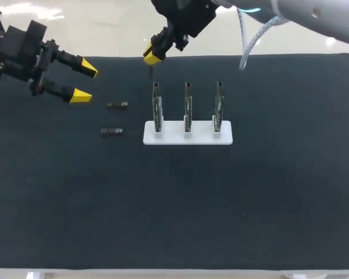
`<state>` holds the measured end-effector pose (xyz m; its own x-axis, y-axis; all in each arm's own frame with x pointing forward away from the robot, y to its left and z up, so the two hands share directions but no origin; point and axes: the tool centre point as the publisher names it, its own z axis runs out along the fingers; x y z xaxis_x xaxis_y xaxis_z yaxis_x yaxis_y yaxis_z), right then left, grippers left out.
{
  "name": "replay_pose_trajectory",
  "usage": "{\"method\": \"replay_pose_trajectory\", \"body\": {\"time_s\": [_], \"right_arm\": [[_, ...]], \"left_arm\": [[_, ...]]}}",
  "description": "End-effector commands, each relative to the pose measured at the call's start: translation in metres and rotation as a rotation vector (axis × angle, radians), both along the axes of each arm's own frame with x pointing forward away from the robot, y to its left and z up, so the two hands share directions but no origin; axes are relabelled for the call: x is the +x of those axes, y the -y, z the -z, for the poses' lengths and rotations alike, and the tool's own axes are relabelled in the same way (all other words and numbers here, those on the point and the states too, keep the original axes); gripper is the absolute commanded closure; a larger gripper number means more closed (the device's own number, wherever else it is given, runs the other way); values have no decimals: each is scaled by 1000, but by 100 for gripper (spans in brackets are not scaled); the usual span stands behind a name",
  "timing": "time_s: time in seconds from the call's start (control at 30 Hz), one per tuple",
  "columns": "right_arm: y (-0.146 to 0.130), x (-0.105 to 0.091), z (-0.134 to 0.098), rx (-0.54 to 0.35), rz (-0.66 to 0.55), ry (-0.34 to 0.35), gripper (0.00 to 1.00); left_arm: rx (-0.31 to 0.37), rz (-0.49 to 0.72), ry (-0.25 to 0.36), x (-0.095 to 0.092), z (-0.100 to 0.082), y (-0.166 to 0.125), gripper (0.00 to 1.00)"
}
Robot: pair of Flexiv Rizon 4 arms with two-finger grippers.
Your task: Pick up the optical module with the left hand, and insert it into the network port with the right hand.
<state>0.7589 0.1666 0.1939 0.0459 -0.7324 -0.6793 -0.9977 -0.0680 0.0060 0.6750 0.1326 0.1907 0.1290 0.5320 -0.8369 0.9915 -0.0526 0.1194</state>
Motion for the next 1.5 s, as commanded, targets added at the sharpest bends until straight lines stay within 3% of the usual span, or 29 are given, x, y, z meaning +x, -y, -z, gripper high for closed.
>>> {"method": "replay_pose_trajectory", "body": {"time_s": [0.03,1.5], "right_arm": [[1,-1,2,-2,3,-6,100],[8,-14,7,-22,31,-23,100]], "left_arm": [[3,-3,2,-1,0,1,0],[3,-3,2,-1,0,1,0]]}}
